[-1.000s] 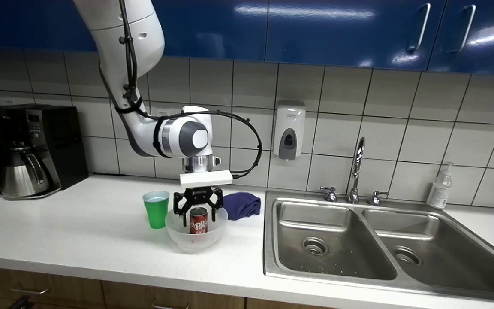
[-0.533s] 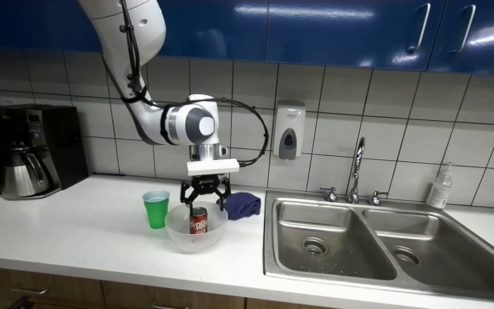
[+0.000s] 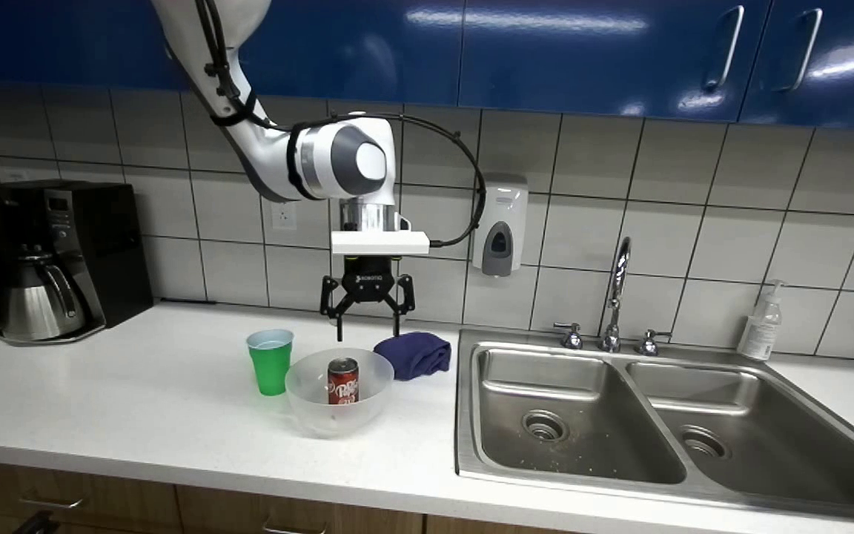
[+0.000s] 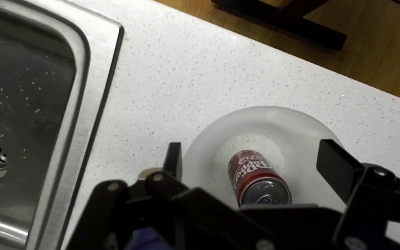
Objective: Put the red can in the bowl.
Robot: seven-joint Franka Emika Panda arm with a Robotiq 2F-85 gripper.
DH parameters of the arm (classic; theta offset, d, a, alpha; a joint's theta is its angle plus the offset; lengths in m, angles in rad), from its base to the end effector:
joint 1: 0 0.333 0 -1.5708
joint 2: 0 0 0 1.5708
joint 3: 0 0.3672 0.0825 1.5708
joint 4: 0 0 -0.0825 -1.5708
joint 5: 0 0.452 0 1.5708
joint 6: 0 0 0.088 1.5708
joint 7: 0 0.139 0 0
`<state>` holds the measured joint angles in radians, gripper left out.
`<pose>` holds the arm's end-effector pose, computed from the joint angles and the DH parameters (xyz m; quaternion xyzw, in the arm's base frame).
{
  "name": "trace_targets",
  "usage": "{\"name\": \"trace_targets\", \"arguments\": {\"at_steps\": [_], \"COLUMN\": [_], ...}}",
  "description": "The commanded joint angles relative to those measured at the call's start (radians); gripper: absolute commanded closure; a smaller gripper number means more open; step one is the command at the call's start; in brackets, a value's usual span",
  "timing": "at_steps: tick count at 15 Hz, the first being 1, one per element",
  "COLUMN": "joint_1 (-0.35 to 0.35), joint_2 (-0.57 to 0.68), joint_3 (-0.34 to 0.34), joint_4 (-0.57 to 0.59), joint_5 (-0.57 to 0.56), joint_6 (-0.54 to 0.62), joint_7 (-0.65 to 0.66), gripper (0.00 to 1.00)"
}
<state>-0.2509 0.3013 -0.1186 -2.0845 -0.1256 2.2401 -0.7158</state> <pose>0.5806 -0.2322 0.2384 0.9720 0.2144 -0.0949 0.0175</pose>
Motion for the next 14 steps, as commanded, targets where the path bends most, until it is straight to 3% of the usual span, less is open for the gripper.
{"name": "trace_targets", "arguments": {"at_steps": [1, 12, 13, 14], "joint_1": [0.005, 0.020, 0.022, 0.017], "joint_2": [-0.081, -0.304, -0.314, -0.251], "joint_3": [-0.019, -0.049, -0.047, -0.051], "joint_4": [-0.044, -0.231, -0.233, -0.194], "joint_5": [-0.016, -0.059, -0.052, -0.031], "joint_6": [-0.063, -0.090, -0.133, -0.080], "joint_7": [0.044, 0.108, 0.103, 0.072], "gripper": [0.00, 0.00, 0.00, 0.00]}}
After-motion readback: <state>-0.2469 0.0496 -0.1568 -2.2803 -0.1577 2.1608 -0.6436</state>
